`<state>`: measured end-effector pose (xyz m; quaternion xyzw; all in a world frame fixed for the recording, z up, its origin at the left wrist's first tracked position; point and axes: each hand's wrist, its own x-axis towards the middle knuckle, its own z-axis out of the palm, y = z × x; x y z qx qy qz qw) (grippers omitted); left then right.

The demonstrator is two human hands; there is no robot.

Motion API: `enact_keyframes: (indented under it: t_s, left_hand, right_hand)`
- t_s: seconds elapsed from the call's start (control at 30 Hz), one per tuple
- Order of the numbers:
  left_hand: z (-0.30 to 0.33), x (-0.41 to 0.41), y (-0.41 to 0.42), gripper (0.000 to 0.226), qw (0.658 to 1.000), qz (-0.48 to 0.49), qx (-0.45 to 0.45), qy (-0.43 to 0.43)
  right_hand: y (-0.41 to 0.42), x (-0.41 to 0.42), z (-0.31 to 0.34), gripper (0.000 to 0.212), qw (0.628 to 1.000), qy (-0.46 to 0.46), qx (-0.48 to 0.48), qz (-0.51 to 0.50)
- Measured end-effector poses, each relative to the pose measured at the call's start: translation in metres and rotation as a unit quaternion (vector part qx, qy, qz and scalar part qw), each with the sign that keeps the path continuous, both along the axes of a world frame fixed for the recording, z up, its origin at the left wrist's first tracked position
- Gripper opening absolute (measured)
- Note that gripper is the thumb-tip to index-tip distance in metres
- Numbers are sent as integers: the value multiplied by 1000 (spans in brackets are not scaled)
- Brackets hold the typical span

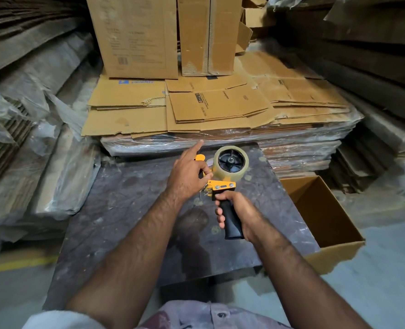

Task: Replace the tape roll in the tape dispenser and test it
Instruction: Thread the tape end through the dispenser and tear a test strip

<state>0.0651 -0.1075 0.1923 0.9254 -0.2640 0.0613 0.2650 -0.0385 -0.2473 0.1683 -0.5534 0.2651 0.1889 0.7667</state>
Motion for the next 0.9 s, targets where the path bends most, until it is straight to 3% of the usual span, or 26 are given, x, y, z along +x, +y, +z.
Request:
enact_keyframes:
  t_s: [0.2, 0.4, 0.7, 0.9]
  left_hand:
    - [-18, -2, -6, 19, 995, -2, 76, -61]
    - [-30, -6, -19, 20, 993, -27, 36, -106]
    - [-32, -9, -47, 10, 988, -40, 76, -127]
    - [-36, -18, -46, 12, 988, -69, 51, -125]
  right_hand:
    - [-14, 0, -8, 24, 1000, 10, 9, 27]
    - [-35, -2, -18, 21, 999, 16, 23, 41]
    - [-65, -2, -21, 20, 997, 54, 24, 48]
    - [-82, 1, -23, 22, 998, 54, 33, 23]
